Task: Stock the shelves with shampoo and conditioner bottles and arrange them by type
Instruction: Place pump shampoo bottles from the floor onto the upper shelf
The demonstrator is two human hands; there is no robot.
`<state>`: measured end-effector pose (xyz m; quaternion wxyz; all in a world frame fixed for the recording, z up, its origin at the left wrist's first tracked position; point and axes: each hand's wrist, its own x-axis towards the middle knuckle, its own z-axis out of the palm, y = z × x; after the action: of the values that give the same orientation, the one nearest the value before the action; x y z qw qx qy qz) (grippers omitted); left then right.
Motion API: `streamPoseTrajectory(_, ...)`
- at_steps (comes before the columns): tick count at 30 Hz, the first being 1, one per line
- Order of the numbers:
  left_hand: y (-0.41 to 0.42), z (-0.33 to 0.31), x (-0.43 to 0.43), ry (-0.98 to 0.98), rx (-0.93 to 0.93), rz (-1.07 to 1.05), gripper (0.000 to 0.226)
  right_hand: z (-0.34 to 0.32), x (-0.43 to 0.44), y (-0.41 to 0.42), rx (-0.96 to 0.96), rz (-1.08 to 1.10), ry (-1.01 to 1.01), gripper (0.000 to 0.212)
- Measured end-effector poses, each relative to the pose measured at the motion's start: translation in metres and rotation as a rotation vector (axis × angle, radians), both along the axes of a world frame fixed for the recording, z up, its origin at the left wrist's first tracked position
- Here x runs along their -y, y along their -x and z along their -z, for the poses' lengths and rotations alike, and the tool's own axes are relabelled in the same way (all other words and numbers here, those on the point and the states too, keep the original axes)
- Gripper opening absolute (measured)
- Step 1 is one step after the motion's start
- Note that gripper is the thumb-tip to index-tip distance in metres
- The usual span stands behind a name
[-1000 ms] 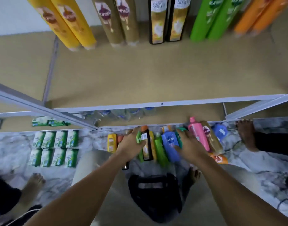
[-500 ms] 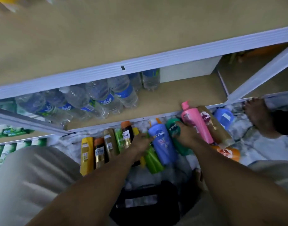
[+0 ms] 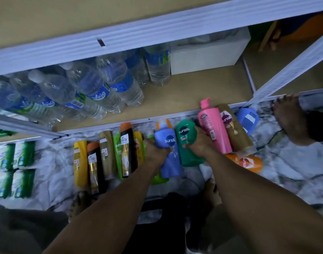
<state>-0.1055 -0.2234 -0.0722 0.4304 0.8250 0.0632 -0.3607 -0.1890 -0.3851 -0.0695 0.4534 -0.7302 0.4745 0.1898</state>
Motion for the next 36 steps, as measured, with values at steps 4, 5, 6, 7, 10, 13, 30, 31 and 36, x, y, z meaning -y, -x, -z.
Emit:
streamPoseTrajectory(4, -0.002, -0.002, 0.002, 0.007, -0.018, 0.036, 0.063, 0.004, -0.004, -0.004, 0.013, 0.065, -0.011, 0.101)
streamPoseTrajectory(5, -0.004, -0.004, 0.003, -0.013, -0.086, 0.069, 0.067, 0.001, -0.005, -0.007, -0.024, 0.077, -0.020, 0.105)
streamPoseTrajectory(6, -0.006, -0.003, 0.003, -0.031, -0.150, 0.100, 0.061, 0.001, -0.006, -0.010, -0.070, 0.092, -0.027, 0.107)
streamPoseTrajectory(7, -0.007, -0.005, 0.004, -0.061, -0.174, 0.115, 0.053, 0.000, -0.006, -0.012, -0.117, 0.102, -0.039, 0.109)
streamPoseTrajectory(10, -0.009, -0.006, 0.005, -0.092, -0.120, 0.116, 0.061, 0.015, -0.003, -0.013, -0.144, 0.133, -0.092, 0.116)
streamPoseTrajectory(13, 0.000, -0.016, 0.009, -0.023, -0.063, 0.089, 0.066, -0.005, -0.006, -0.015, -0.121, 0.196, -0.128, 0.083)
streamPoseTrajectory(30, -0.066, -0.154, -0.095, 0.077, 0.172, 0.257, 0.052, -0.122, -0.054, -0.018, 0.202, -0.005, -0.037, 0.084)
streamPoseTrajectory(31, -0.068, -0.165, -0.106, 0.093, 0.183, 0.247, 0.050, -0.135, -0.064, -0.019, 0.222, -0.045, -0.003, 0.083)
streamPoseTrajectory(36, -0.071, -0.211, -0.142, 0.165, 0.245, 0.174, 0.051, -0.180, -0.114, -0.021, 0.390, -0.140, 0.125, 0.092)
